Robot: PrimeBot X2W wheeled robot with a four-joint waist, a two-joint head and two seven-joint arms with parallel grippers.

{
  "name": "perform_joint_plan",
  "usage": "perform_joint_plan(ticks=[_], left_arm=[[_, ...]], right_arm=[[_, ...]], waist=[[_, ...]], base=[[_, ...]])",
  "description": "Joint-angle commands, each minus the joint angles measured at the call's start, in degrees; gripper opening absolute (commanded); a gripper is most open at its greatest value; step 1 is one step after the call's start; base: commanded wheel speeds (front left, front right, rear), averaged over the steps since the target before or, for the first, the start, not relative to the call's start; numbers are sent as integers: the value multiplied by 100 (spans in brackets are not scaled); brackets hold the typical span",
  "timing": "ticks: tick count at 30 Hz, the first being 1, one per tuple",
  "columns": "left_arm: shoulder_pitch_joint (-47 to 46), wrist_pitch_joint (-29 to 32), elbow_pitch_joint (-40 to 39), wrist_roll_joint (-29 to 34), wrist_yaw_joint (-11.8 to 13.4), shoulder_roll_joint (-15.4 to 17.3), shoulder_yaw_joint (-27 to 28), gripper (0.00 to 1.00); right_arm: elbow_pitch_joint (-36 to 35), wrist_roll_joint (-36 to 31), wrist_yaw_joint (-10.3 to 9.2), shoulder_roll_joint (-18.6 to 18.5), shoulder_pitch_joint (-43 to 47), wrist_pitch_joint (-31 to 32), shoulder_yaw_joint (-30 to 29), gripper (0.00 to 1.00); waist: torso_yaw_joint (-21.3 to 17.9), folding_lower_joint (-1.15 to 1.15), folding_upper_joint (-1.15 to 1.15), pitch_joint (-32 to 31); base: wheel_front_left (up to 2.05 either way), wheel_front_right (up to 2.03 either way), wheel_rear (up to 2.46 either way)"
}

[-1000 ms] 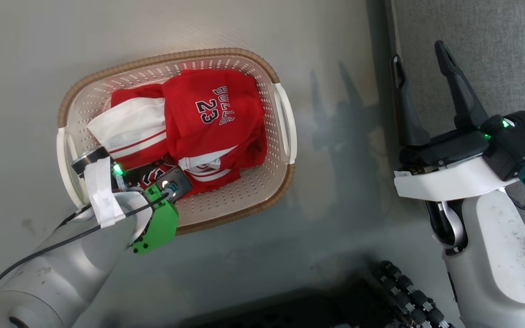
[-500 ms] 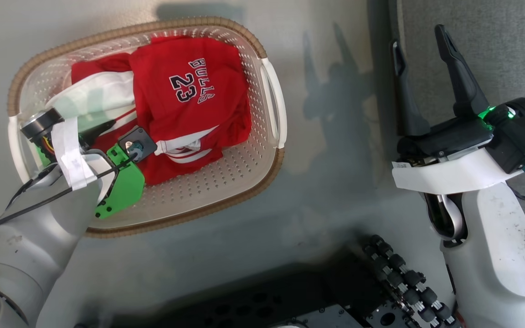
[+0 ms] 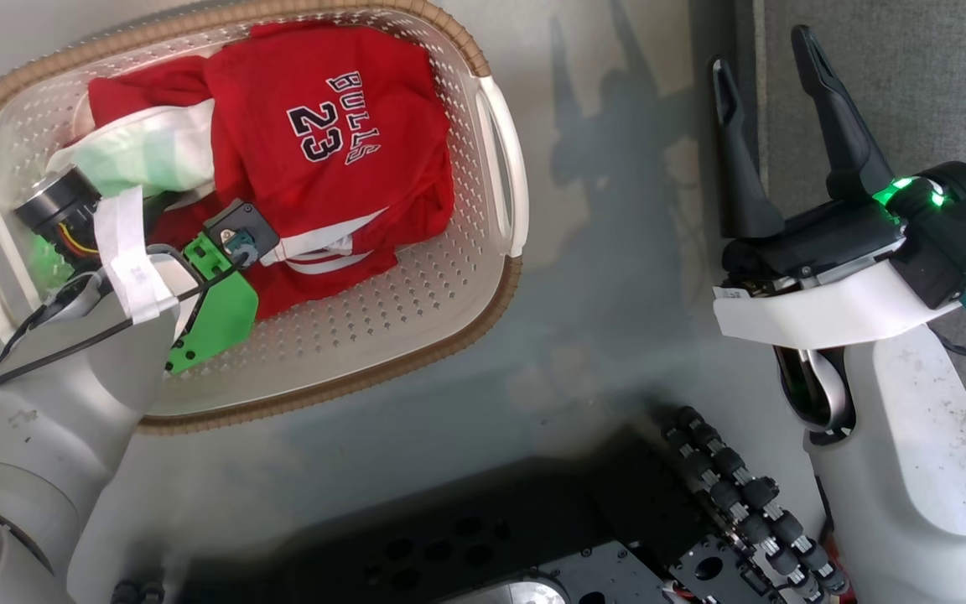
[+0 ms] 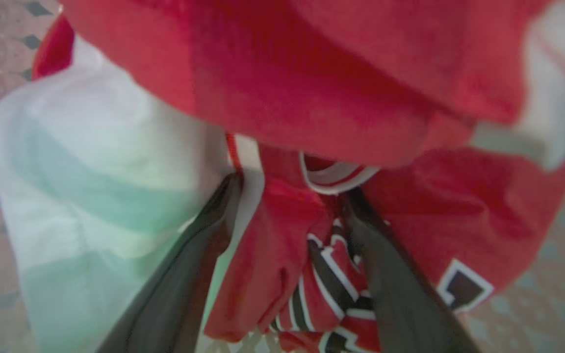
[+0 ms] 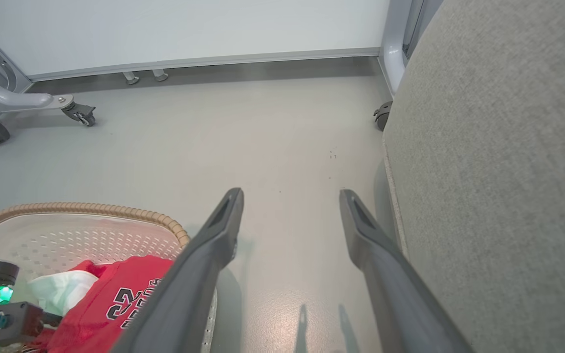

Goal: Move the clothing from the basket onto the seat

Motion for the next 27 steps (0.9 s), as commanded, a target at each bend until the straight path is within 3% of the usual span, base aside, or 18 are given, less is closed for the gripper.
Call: perform_joint_plan(ticks=[1, 2, 3, 4, 5, 17, 27], left_arm=[[-30, 92, 55, 13, -40, 24, 4, 95], [-34, 108, 63, 25, -56, 30, 3, 60], [-41, 109, 72, 41, -65, 44, 5, 37], [-48, 95, 77, 67, -73, 52, 3, 6], [-51, 78, 81, 68, -77, 57, 3, 0], [233, -90, 103, -183, -87, -76, 48, 0], [838, -590, 102, -329, 12, -351, 74, 0]], right_arm=[[4, 35, -2, -10, -61, -25, 9, 100], [6, 43, -2, -10, -63, -25, 15, 100], [5, 55, -2, -10, -70, -25, 24, 100], [4, 60, -2, -10, -79, -25, 30, 100], [7, 68, -2, -10, -88, -25, 37, 100], [185, 145, -2, -10, -23, -25, 5, 100], [427, 36, -2, -14, 340, -25, 72, 100]], waist=[[-29, 0, 0, 46], [-37, 0, 0, 59], [-50, 0, 0, 77], [-60, 0, 0, 89], [-70, 0, 0, 101], [0, 0, 0, -366], [186, 0, 0, -1571]], base=[[0, 0, 0], [0, 0, 0], [0, 0, 0], [0, 0, 0], [0, 0, 0], [0, 0, 0], [0, 0, 0]])
